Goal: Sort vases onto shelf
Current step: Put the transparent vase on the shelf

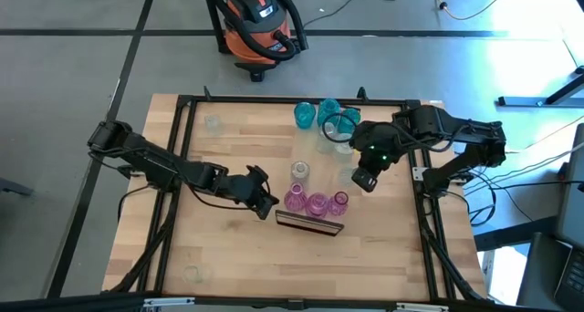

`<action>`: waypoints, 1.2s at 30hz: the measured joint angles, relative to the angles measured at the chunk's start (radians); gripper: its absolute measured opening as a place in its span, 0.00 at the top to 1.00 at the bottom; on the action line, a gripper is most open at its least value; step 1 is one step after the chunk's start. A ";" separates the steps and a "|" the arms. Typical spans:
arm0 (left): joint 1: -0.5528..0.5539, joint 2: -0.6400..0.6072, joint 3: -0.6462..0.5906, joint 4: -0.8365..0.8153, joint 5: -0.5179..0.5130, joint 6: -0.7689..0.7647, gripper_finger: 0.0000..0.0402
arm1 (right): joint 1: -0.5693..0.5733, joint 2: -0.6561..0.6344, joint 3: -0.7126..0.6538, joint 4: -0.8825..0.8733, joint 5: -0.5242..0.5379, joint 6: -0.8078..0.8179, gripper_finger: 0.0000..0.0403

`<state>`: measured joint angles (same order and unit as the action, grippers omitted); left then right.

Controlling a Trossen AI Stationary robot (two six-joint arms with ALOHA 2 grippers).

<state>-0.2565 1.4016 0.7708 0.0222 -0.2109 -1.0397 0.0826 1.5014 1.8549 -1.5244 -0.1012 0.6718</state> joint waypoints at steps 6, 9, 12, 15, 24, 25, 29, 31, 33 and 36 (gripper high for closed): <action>0.001 0.014 0.002 0.084 -0.001 0.002 1.00 | 0.000 0.016 0.000 -0.020 -0.024 -0.011 1.00; 0.001 0.020 0.002 0.112 0.003 0.002 1.00 | -0.013 0.031 0.000 -0.033 -0.035 -0.023 1.00; 0.003 0.041 0.005 0.151 0.013 0.002 1.00 | -0.027 0.046 0.000 -0.038 -0.049 -0.037 1.00; 0.003 0.073 0.025 0.170 0.028 0.005 1.00 | -0.032 0.064 0.000 -0.047 -0.078 -0.050 1.00; 0.005 0.110 0.096 0.071 -0.006 0.056 1.00 | -0.031 0.093 0.000 -0.046 -0.085 -0.059 1.00; 0.005 0.104 0.096 0.052 -0.012 0.060 1.00 | -0.031 0.093 0.000 -0.047 -0.074 -0.056 1.00; 0.006 0.101 0.096 0.027 -0.012 0.074 1.00 | -0.031 0.093 0.000 -0.044 -0.058 -0.054 1.00; 0.006 0.098 0.097 0.013 -0.013 0.074 1.00 | -0.031 0.093 0.000 -0.042 -0.059 -0.057 1.00; 0.006 0.086 0.097 -0.005 -0.020 0.074 1.00 | -0.031 0.103 0.000 -0.033 -0.067 -0.063 1.00; 0.007 0.057 0.095 -0.048 -0.050 0.082 1.00 | -0.031 0.126 -0.001 -0.018 -0.077 -0.079 1.00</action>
<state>-0.2497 1.4586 0.8658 -0.0261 -0.2613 -0.9582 0.0517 1.6277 1.8542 -1.5428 -0.1778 0.5930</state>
